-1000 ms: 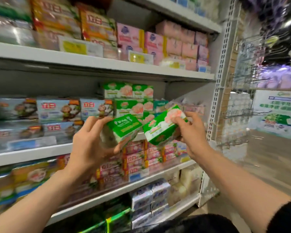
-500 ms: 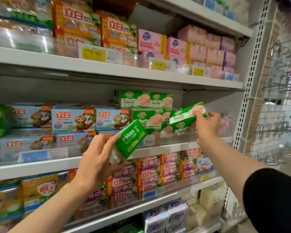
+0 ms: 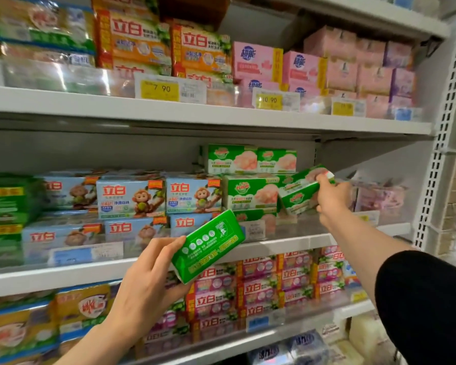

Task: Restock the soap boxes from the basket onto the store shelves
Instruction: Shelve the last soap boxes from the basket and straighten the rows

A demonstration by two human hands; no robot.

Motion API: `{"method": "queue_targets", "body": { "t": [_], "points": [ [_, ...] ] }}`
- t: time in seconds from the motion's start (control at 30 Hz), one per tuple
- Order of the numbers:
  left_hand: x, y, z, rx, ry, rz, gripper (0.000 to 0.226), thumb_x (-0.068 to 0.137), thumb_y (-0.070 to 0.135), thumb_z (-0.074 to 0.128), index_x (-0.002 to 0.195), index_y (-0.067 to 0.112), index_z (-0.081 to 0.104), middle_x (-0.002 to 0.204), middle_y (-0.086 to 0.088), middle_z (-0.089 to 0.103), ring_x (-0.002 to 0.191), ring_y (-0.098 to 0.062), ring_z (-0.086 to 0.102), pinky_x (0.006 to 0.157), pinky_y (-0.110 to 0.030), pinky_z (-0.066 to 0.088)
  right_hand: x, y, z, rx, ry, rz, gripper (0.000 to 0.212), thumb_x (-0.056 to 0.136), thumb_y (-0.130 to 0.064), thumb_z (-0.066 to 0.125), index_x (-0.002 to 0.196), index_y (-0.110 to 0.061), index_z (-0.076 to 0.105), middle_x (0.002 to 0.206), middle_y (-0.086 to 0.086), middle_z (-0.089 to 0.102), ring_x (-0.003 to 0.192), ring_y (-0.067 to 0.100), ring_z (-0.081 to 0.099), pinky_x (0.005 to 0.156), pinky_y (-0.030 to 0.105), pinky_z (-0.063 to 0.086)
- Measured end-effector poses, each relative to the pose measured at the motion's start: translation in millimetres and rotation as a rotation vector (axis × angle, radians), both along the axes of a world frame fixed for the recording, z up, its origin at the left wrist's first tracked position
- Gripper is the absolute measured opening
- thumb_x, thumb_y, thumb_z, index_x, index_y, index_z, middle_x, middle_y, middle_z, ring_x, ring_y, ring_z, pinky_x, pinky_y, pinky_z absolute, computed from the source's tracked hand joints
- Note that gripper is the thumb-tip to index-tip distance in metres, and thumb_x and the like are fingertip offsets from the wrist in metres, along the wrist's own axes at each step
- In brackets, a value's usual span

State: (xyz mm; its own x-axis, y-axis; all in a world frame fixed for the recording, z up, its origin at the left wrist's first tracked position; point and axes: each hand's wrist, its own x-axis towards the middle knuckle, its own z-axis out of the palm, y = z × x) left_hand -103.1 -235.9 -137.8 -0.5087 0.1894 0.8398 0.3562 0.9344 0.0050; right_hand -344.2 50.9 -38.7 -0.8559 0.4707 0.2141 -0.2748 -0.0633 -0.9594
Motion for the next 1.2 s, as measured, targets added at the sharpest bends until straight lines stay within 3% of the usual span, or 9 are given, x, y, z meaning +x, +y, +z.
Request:
{"method": "queue_targets", "body": {
  "t": [0.07, 0.17, 0.3, 0.5, 0.63, 0.77, 0.83, 0.97, 1.2],
  "points": [
    [-0.5, 0.1, -0.4, -0.001, -0.004, -0.003, 0.089, 0.050, 0.019, 0.095, 0.125, 0.006, 0.048, 0.116, -0.002, 0.049, 0.095, -0.014, 0.055, 0.065, -0.027, 0.055, 2.9, 0.6, -6.9, 0.123, -0.076, -0.033, 0.051, 0.090, -0.042, 0.055, 0.125, -0.006, 0.048, 0.113, 0.013, 0.059, 0.098, 0.030, 0.059, 0.078, 0.039, 0.048],
    [-1.5, 1.4, -2.2, 0.012, -0.003, 0.009, 0.090, 0.049, 0.017, 0.095, 0.125, 0.006, 0.048, 0.114, -0.004, 0.051, 0.094, -0.015, 0.054, 0.063, -0.031, 0.057, 10.4, 6.7, -5.6, 0.528, -0.120, -0.168, 0.048, 0.095, -0.045, 0.045, 0.118, -0.006, 0.059, 0.123, 0.019, 0.059, 0.113, 0.037, 0.054, 0.093, 0.041, 0.042],
    [-0.7, 5.3, -5.0, 0.031, 0.003, 0.015, 0.090, 0.048, 0.014, 0.095, 0.125, 0.005, 0.048, 0.113, -0.004, 0.050, 0.093, -0.014, 0.052, 0.061, -0.029, 0.055, 13.7, 9.7, -17.0, 0.790, -0.253, -0.075, 0.039, 0.100, -0.031, 0.037, 0.122, -0.005, 0.055, 0.129, 0.022, 0.054, 0.119, 0.038, 0.050, 0.096, 0.038, 0.039],
    [-0.7, 6.2, -6.7, 0.081, 0.023, 0.001, 0.087, 0.052, 0.012, 0.093, 0.126, 0.009, 0.047, 0.112, -0.005, 0.052, 0.092, -0.012, 0.054, 0.061, -0.030, 0.055, 20.9, 2.6, -53.1, 0.720, -0.193, -0.051, 0.033, 0.099, -0.023, 0.038, 0.127, -0.005, 0.044, 0.139, 0.020, 0.042, 0.132, 0.032, 0.034, 0.106, 0.044, 0.025],
    [-1.1, 4.1, -7.5, 0.125, 0.023, -0.004, 0.086, 0.055, 0.012, 0.093, 0.127, 0.013, 0.047, 0.114, 0.000, 0.051, 0.096, -0.006, 0.052, 0.070, -0.025, 0.053, 19.6, -5.3, -62.7, 0.756, -0.133, -0.034, 0.033, 0.097, -0.024, 0.044, 0.128, -0.011, 0.041, 0.143, 0.013, 0.040, 0.136, 0.030, 0.029, 0.110, 0.060, 0.020],
    [-3.2, 3.1, -9.3, 0.161, 0.032, -0.021, 0.082, 0.058, 0.014, 0.091, 0.128, 0.016, 0.049, 0.114, 0.000, 0.055, 0.101, 0.002, 0.046, 0.075, -0.023, 0.054, 21.3, -4.9, -62.4, 0.699, -0.085, -0.017, 0.013, 0.096, -0.025, 0.048, 0.099, -0.013, 0.044, 0.137, 0.014, 0.045, 0.133, 0.030, 0.031, 0.109, 0.060, 0.019],
    [-4.9, 3.6, -10.2, 0.166, 0.039, -0.031, 0.081, 0.059, 0.016, 0.091, 0.128, 0.017, 0.049, 0.115, 0.001, 0.056, 0.101, 0.000, 0.050, 0.075, -0.024, 0.055, 22.9, -2.6, -63.8, 0.672, -0.052, -0.008, 0.017, 0.095, -0.026, 0.051, 0.088, -0.014, 0.040, 0.130, 0.015, 0.048, 0.128, 0.031, 0.035, 0.107, 0.059, 0.022],
    [-8.8, 6.0, -12.5, 0.211, 0.068, -0.045, 0.079, 0.062, 0.017, 0.090, 0.128, 0.013, 0.047, 0.117, -0.003, 0.061, 0.103, -0.009, 0.057, 0.080, -0.024, 0.054, 22.4, 0.5, -72.7, 0.757, -0.002, 0.025, 0.021, 0.092, -0.030, 0.053, 0.100, -0.013, 0.044, 0.136, 0.013, 0.043, 0.133, 0.028, 0.028, 0.108, 0.061, 0.018],
    [-4.0, 11.8, -24.2, -0.247, 0.231, -0.027, 0.048, 0.074, 0.000, 0.064, 0.119, 0.004, 0.050, 0.113, -0.016, 0.067, 0.115, -0.027, 0.055, 0.092, -0.036, 0.051, 21.3, 13.2, -75.7, 0.896, 0.007, 0.102, 0.043, 0.093, -0.036, 0.053, 0.127, -0.015, 0.039, 0.143, 0.012, 0.036, 0.139, 0.026, 0.022, 0.108, 0.061, 0.022]
  ]
}}
